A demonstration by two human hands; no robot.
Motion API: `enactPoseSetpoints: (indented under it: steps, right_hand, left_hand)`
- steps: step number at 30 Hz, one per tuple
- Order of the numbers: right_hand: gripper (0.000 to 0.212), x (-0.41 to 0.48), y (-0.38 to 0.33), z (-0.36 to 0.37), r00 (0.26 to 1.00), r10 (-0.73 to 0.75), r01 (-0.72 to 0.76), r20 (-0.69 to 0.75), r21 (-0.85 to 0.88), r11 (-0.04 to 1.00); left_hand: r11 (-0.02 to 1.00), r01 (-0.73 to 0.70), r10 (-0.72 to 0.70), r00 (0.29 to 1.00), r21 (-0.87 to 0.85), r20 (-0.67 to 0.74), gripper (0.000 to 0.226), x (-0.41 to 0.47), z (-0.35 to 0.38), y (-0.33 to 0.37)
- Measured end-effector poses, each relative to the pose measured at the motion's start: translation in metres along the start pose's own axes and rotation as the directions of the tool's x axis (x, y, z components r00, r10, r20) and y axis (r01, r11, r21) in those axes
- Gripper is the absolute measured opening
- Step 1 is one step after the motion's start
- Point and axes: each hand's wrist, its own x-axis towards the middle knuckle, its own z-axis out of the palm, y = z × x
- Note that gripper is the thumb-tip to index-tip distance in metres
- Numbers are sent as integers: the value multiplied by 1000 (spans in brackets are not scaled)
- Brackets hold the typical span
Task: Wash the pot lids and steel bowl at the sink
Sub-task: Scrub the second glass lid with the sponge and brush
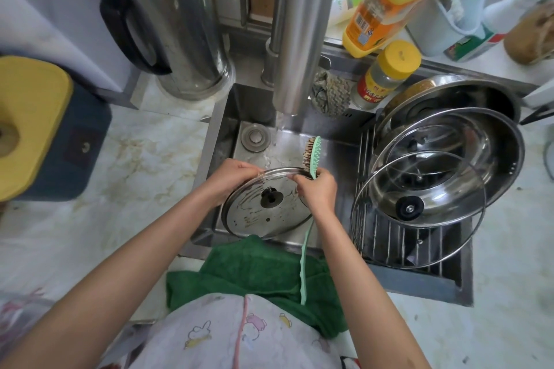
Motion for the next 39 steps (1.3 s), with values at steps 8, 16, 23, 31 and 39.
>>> enactPoseSetpoints:
  steps: [8, 16, 23, 31, 39]
  right_hand:
    - [34, 2, 3, 3, 1000, 2, -2, -14, 5, 1000]
    - [35, 2, 4, 5, 1000, 13, -12, -23, 9, 1000]
    - [33, -2, 2, 3, 999, -10, 10, -40, -9, 1000]
    - [34, -3, 0, 3, 999, 1, -2, -52, -7, 1000]
    - [32, -2, -9, 3, 998, 14, -13, -55, 22, 1000]
  left_hand:
    - [996, 94, -94, 996, -10, -10, 20, 2, 0, 5]
    - [987, 161, -161, 987, -3, -21, 24, 4, 1, 3]
    - [990, 141, -141, 990, -14, -23, 21, 4, 1, 5]
    - [991, 136, -136, 990, 1, -26, 21, 3, 3, 5]
    - [995, 102, -103, 994, -18, -40, 30, 4, 0, 3]
